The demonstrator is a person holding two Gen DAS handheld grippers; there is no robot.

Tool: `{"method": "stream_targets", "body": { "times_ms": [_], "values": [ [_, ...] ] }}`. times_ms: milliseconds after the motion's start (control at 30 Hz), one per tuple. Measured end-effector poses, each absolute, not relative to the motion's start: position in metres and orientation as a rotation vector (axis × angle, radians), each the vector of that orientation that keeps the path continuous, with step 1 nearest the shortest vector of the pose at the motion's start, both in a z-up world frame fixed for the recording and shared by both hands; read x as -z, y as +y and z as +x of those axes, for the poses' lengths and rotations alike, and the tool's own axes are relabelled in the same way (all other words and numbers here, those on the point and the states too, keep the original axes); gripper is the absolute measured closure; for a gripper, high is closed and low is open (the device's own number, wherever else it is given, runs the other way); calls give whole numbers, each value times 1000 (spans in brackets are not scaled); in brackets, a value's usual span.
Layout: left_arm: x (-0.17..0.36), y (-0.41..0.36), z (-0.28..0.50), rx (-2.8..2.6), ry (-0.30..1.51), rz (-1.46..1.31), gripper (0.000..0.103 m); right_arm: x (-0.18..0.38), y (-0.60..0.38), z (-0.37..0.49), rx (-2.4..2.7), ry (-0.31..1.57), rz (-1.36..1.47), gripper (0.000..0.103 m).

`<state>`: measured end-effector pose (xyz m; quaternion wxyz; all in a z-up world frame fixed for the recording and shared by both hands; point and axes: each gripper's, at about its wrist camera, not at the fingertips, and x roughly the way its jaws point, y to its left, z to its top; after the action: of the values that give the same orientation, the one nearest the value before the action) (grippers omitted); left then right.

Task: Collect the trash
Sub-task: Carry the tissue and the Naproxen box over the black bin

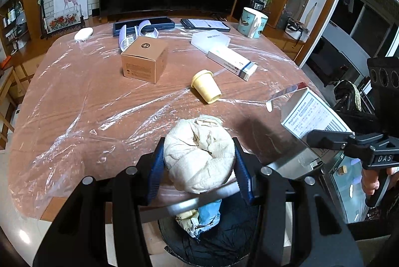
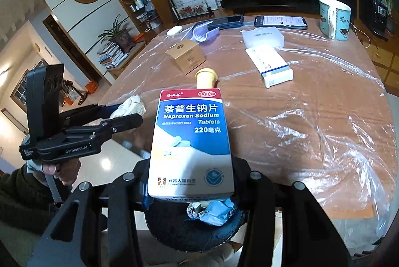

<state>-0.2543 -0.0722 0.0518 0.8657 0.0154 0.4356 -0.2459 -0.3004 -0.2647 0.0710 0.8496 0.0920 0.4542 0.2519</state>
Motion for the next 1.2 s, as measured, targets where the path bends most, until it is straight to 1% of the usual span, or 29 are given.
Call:
{"method": "stream_targets", "body": {
  "times_ms": [367, 1200],
  "values": [
    [-52, -72, -277, 534, 922, 59, 52, -65, -262, -320, -577, 994, 153, 57],
    [-34, -80, -322, 594, 998, 123, 52, -41, -247, -349, -663, 1087, 97, 57]
  ]
}}
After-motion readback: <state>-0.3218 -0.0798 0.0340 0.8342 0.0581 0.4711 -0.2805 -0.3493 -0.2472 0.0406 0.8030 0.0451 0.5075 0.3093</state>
